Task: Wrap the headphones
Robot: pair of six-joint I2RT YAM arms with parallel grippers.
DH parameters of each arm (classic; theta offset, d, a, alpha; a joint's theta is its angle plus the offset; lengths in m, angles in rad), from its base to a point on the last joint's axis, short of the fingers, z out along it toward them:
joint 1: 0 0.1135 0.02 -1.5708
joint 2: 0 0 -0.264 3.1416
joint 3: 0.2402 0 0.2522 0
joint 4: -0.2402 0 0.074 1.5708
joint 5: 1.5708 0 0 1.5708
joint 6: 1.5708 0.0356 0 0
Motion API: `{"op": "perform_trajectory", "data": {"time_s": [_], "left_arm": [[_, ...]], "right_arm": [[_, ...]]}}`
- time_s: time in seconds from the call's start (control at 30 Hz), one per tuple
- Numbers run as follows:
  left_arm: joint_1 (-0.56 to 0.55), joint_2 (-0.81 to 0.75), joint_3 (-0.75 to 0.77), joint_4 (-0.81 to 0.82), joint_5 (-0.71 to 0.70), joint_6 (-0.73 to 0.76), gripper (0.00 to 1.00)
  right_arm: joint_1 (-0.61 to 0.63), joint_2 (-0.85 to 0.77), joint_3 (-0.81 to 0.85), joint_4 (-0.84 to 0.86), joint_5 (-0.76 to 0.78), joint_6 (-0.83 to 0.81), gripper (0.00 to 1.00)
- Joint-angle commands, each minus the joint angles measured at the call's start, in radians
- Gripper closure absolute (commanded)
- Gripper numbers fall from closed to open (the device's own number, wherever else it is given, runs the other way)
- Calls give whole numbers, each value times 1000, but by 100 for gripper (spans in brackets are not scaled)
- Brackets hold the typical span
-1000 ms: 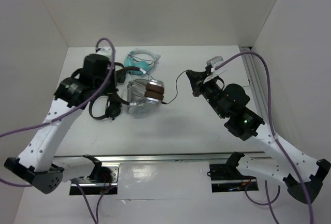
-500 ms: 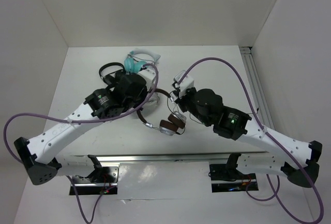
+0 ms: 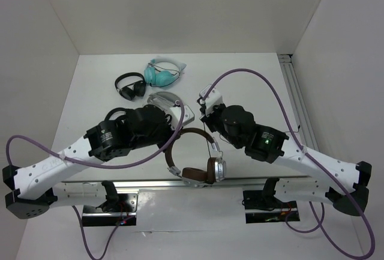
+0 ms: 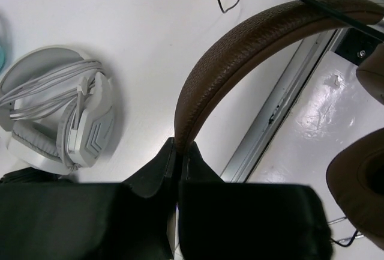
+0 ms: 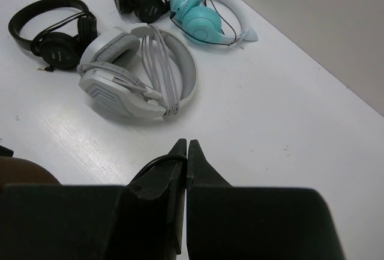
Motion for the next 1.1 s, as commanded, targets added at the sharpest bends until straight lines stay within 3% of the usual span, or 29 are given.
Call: {"op": "perform_trajectory", "data": {"time_s": [0.0, 0.17, 0.47, 0.7, 0.77, 0.8, 0.9, 0.93, 1.07], "left_arm": [[-31, -19, 9, 31, 26, 19, 100], [-31, -28, 20, 31, -51, 7, 100], [-31, -180, 20, 104, -156, -39, 100], [-31, -249, 38, 163, -219, -96, 100], [-31, -260, 38, 173, -249, -121, 100], [-31, -260, 47, 192, -249, -142, 100], [-31, -272, 47, 244, -230, -192, 100], [-31, -283, 47, 256, -230, -205, 100], [-31, -283, 56, 282, -236, -268, 100]], "right_arm": [[1, -23, 8, 17, 4, -14, 100], [1, -46, -27, 26, -16, -5, 100], [-8, -25, -58, 35, -99, 6, 100], [-89, -64, -102, 109, -292, 15, 100], [-115, -87, -123, 145, -352, 26, 96], [-146, -88, -136, 196, -388, 26, 87], [-216, -88, -181, 298, -531, 55, 77], [-233, -74, -210, 328, -606, 64, 67], [-333, -26, -297, 504, -792, 148, 61]]}}
